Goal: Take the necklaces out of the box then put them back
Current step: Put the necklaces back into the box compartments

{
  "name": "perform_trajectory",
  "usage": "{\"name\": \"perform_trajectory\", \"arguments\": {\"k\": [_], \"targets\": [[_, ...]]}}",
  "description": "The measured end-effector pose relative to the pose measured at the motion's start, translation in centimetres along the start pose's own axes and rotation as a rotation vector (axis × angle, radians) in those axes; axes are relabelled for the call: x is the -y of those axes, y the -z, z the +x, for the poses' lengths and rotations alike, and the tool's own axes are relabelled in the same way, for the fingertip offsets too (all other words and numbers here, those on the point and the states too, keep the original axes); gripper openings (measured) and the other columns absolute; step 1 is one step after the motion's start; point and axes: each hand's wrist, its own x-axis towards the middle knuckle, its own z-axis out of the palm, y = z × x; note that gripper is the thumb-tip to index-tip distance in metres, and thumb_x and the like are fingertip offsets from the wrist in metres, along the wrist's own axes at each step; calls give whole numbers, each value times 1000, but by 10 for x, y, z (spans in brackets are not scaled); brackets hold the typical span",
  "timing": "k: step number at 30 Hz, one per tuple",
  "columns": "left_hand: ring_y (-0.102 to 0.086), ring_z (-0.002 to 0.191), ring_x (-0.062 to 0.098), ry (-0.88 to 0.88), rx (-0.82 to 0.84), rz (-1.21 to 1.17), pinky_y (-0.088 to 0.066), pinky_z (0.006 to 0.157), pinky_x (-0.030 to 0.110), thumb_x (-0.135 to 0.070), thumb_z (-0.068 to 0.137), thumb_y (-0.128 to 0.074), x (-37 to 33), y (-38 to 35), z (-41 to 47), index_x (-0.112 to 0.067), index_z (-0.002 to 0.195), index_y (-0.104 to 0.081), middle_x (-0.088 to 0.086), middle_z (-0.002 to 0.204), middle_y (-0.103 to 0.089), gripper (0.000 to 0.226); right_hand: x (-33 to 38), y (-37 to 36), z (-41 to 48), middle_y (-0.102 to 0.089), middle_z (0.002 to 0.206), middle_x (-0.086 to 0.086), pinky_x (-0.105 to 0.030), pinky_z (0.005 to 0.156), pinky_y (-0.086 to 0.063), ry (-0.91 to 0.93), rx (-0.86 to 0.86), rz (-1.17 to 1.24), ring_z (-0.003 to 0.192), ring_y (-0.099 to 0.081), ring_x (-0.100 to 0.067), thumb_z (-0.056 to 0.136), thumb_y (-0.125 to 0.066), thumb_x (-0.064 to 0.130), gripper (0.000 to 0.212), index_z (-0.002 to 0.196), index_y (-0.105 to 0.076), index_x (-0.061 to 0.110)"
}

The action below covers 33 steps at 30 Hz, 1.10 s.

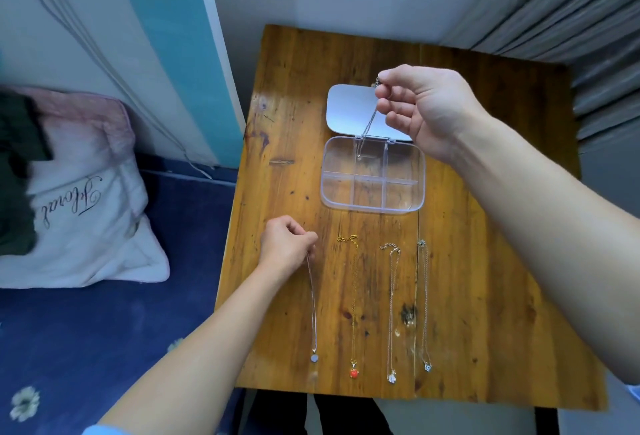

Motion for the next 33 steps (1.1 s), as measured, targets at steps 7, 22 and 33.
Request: {"name": "perform_trajectory", "arguments": {"k": [7, 22, 33], "targets": [[-63, 85, 29, -190, 25, 468, -55, 78, 39, -8, 89, -55, 1, 6, 4, -11, 92, -66, 11, 89, -68, 12, -17, -2, 18, -71, 67, -5, -21, 53, -53, -8, -40, -139, 59, -69, -14, 84, -68, 12, 10, 87, -70, 3], [-59, 85, 23, -274, 409, 1523, -46, 67, 31, -11, 91, -58, -16, 15, -12, -12, 118, -60, 6, 103, -63, 27, -113, -5, 59, -69, 104, -5, -35, 86, -56, 94, 74, -924, 95, -63, -21, 88, -62, 1, 22, 101, -75, 12], [-47, 53, 5, -454, 519, 945, -35, 49, 20, -30, 90, -64, -89, 54, -26, -20, 65, -61, -8, 57, -52, 27, -130, 94, 16, -60, 129, -9, -42, 88, -50, 134, -422, -1080, 115, -57, -29, 92, -61, 29, 40, 130, -56, 19]]}}
